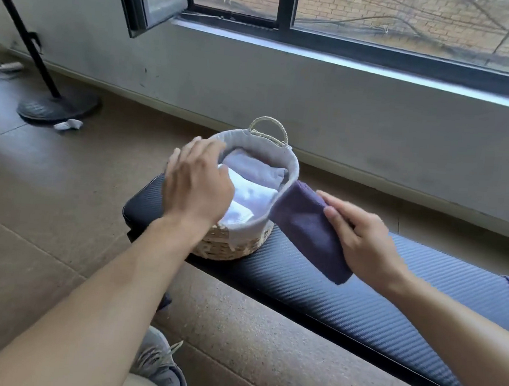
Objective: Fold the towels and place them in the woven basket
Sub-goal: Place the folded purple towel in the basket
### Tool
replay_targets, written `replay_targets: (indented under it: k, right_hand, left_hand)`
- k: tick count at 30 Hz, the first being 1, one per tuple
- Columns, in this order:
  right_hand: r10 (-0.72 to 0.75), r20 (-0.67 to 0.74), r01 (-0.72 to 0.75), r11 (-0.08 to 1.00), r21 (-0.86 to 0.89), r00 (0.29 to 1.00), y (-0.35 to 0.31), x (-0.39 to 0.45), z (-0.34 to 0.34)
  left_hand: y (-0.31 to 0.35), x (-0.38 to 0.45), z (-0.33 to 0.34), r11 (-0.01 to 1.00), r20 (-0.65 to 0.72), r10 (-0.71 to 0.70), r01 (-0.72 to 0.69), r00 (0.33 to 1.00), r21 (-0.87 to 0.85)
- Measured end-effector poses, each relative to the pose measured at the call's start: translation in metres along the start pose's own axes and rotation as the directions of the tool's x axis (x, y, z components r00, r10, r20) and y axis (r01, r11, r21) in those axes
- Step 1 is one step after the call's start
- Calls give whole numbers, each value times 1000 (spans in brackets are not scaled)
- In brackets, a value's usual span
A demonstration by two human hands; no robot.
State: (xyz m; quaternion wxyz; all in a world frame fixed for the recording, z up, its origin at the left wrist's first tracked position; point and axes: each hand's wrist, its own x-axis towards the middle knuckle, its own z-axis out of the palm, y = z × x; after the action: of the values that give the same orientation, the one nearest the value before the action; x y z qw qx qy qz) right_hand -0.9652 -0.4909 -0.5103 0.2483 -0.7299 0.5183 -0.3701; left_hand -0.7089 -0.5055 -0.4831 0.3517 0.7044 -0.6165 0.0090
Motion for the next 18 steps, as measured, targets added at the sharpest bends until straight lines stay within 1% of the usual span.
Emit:
replay_targets:
  k: [2, 4, 6, 7, 9, 10, 12, 14, 16, 18]
  right_hand:
    - [-42, -36, 41, 998, -37, 998, -17, 20, -4]
    - [4, 19, -2, 994, -110, 1000, -35, 46, -6]
    - [95, 130, -61, 969, -238, 987, -48, 71, -7]
    - [114, 178, -59, 955, -289, 977, -53, 81, -6]
    - [99, 227, -17, 942, -336, 969, -64, 96, -7]
    - [82, 221, -4, 942, -335, 972, -70, 103, -8]
    - [64, 156, -23, 967, -255, 986, -80, 116, -7]
    - [82, 87, -72, 991, -109, 993, -85, 129, 7]
    - [138, 64, -138, 990, 4, 988, -85, 138, 38]
    - [198, 65, -201, 979, 39, 978, -77, 144, 75]
  left_hand:
    - [-9, 6, -6, 990, 35, -130, 132, 991, -43]
    - [-17, 12, -9, 957, 91, -257, 267, 962, -114]
    - [-25, 14, -7, 932, 143, -299, 321, 943, -168]
    - [-28, 14, -5, 922, 160, -307, 335, 938, -196]
    - [-30, 15, -2, 907, 177, -314, 350, 933, -234]
    - [-31, 16, -1, 903, 178, -316, 353, 932, -244]
    - [-32, 18, 0, 893, 173, -330, 366, 928, -260]
    - [-33, 20, 1, 872, 157, -360, 392, 920, -292]
    - [-33, 21, 3, 856, 127, -377, 397, 918, -331]
    - [-33, 22, 2, 850, 72, -375, 374, 924, -370]
